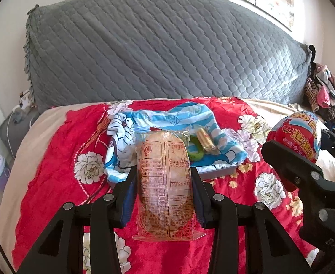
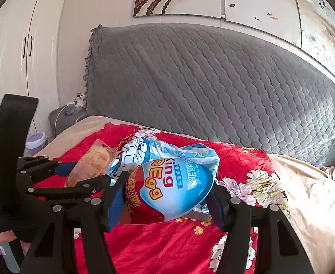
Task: Organize objects
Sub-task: 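Lift the bread snack with the left tool while the right tool lifts the egg toward the tray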
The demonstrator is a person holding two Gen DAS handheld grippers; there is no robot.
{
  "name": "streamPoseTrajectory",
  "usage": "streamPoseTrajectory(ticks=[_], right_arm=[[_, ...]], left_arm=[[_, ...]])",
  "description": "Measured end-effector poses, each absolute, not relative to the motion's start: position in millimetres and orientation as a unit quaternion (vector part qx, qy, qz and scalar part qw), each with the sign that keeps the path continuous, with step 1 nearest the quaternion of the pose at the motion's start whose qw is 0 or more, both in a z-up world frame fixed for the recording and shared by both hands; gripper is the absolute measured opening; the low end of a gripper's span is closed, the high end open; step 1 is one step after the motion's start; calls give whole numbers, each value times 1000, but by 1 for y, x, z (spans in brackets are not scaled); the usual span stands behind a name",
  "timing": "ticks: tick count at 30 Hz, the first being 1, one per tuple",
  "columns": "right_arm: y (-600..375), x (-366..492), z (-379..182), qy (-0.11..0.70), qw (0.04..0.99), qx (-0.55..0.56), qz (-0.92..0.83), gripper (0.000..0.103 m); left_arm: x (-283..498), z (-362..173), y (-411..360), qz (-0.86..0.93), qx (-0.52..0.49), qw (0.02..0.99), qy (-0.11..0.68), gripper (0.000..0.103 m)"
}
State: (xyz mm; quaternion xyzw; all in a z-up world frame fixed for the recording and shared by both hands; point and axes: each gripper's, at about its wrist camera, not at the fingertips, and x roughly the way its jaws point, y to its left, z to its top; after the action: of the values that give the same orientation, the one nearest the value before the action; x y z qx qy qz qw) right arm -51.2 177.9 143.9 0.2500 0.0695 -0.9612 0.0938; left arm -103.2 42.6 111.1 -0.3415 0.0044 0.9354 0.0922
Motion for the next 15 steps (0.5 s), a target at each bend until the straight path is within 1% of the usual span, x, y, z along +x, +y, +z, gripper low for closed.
streamPoseTrajectory(ticks=[15], right_arm=[[187, -81, 127, 49, 78, 261, -961, 62]], left_arm=[[-125, 99, 42, 934, -346, 93, -7, 44]])
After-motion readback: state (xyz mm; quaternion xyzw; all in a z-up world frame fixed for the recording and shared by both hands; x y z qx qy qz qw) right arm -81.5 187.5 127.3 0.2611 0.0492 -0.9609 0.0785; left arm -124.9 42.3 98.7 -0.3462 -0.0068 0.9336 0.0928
